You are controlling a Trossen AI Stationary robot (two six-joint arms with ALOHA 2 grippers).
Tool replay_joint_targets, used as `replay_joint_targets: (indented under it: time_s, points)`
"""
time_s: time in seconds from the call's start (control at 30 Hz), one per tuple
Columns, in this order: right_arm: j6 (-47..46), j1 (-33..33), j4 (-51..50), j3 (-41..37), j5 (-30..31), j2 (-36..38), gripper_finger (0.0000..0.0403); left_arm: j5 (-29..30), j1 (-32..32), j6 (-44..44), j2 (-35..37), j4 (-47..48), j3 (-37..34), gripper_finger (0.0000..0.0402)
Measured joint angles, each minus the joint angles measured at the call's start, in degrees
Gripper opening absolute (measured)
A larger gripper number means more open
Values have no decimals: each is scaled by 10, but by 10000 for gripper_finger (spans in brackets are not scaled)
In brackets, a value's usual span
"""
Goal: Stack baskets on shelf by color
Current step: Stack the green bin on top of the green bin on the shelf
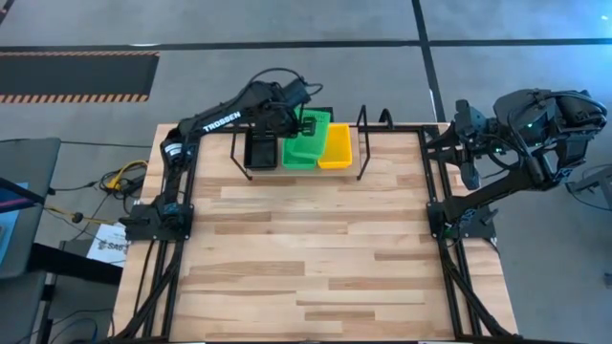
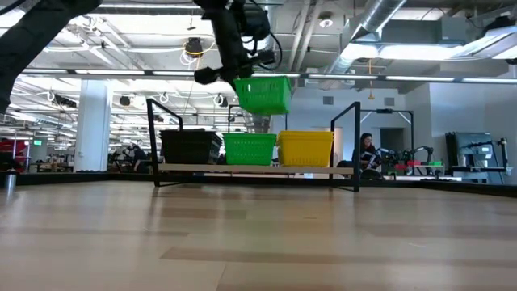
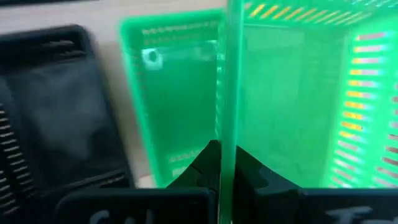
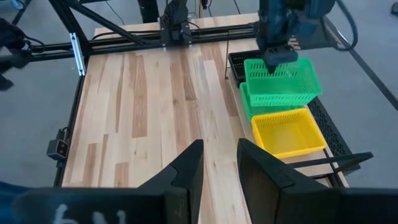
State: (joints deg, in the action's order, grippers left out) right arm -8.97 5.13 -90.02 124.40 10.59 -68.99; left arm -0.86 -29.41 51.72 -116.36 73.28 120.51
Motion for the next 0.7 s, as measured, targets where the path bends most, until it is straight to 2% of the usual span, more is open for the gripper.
replay_joint_targets:
  time_s: [0.1,0.3,0.7]
  points:
    - [0,0,0,0,0,0,118,-19,0,11,0,-46,-43,0]
    - [0,0,0,0,0,0,118,-30,-9,10,0,-42,-87,0]
    - [0,0,0,0,0,0,118,-3,-27,-3,0,-14,-94,0]
